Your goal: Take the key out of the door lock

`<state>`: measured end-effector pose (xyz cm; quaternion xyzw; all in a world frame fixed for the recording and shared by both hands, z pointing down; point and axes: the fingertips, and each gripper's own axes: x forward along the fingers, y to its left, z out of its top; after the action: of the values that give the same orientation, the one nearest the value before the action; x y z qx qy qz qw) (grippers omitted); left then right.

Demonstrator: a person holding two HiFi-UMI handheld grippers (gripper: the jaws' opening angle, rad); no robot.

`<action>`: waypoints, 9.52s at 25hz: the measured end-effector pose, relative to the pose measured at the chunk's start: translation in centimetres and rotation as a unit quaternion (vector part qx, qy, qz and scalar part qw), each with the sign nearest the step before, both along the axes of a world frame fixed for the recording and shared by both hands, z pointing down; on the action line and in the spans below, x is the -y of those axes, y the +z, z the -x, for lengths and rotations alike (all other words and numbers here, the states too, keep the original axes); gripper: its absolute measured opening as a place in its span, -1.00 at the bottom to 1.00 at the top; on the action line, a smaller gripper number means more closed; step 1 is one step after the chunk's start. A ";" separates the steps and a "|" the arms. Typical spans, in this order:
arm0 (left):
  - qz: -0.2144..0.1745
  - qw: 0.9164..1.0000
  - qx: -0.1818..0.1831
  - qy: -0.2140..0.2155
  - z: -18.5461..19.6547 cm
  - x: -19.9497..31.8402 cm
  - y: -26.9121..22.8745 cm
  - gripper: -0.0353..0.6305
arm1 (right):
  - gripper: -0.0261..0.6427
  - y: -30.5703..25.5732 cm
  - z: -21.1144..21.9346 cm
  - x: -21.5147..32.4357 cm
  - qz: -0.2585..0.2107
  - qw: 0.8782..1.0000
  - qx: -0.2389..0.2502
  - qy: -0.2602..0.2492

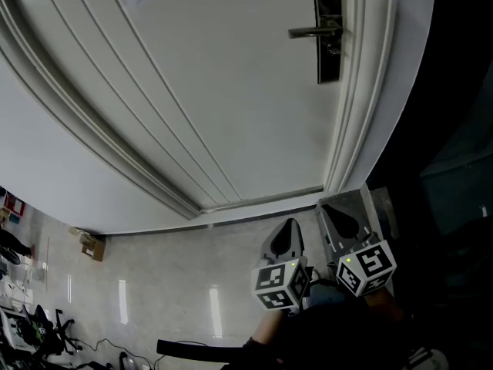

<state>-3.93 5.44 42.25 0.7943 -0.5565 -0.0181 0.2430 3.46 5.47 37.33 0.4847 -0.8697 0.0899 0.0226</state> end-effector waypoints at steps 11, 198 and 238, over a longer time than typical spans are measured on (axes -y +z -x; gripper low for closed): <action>0.015 1.000 -0.001 -0.002 -4.1 6.4 0.7 -0.89 | -0.92 0.5 -4.0 6.1 0.012 1.000 0.007 -0.003; -0.090 0.975 -0.066 0.194 -12.8 36.9 -8.2 -0.89 | -0.89 -13.2 -10.8 34.6 -0.258 0.660 -0.698 0.103; -0.117 0.974 -0.061 0.185 -12.2 36.0 -9.7 -0.89 | -0.89 -13.4 -10.6 34.4 -0.269 0.659 -0.695 0.102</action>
<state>8.24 -30.55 32.54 0.9036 -0.3784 -0.0862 0.1814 14.11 -28.89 23.95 0.4763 -0.5322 -0.5094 0.4799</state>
